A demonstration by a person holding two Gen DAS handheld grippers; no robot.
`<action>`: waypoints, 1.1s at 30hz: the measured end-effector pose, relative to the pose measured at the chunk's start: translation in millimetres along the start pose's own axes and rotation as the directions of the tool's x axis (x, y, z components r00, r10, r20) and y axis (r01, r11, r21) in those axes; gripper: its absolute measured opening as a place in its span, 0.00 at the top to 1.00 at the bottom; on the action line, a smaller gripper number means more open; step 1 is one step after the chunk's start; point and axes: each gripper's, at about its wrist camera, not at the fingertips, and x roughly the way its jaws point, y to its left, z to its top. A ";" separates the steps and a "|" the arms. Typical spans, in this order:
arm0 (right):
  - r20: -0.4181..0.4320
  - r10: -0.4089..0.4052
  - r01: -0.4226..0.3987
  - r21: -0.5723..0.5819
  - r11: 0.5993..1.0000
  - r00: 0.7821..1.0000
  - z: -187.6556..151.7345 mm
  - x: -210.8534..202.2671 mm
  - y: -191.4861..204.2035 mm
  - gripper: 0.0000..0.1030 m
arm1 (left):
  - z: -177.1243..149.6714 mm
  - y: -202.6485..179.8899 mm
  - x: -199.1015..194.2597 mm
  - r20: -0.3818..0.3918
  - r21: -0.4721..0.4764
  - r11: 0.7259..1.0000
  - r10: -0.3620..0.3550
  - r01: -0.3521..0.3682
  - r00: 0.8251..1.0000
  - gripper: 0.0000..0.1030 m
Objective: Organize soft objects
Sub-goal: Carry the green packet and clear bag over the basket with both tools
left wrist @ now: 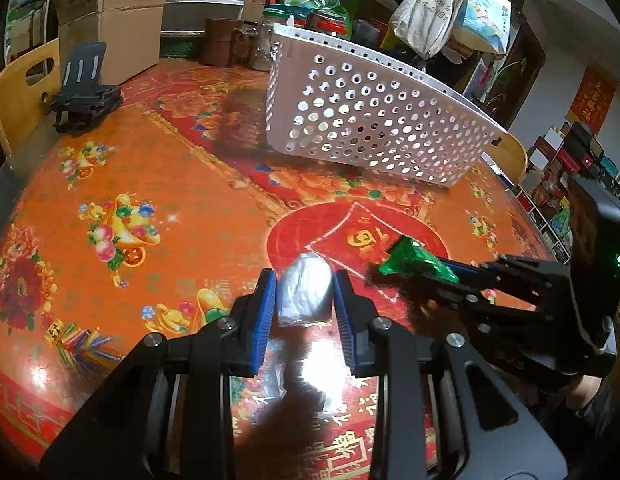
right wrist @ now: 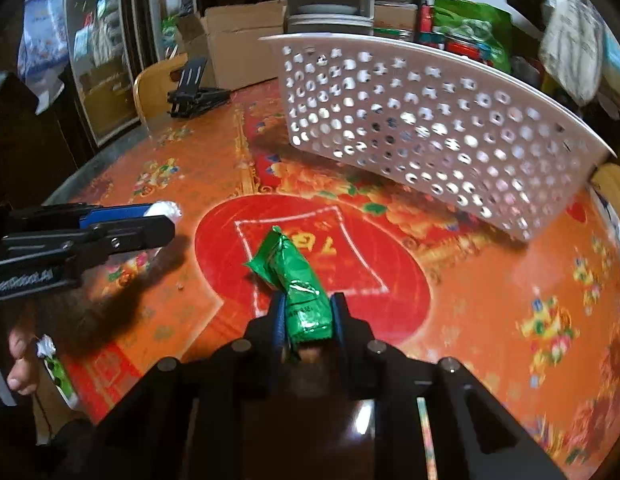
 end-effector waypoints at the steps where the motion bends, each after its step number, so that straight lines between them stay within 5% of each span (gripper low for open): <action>1: 0.012 0.004 -0.004 0.023 1.000 1.000 -3.7 -6.1 -4.5 0.81 | 0.0 -1.4 -0.2 0.000 0.004 1.000 -0.002 0.002 1.000 0.74; 14: 0.133 -0.041 0.022 0.142 0.990 0.990 -14.2 -72.6 -46.1 0.81 | 23.2 -45.0 -7.8 0.024 0.106 0.994 -0.026 0.023 0.999 0.74; 33: 0.240 -0.091 0.050 0.172 0.984 0.967 53.6 -124.9 -94.5 0.81 | 131.1 -87.7 -32.1 0.108 0.220 0.975 -0.030 0.006 0.994 0.74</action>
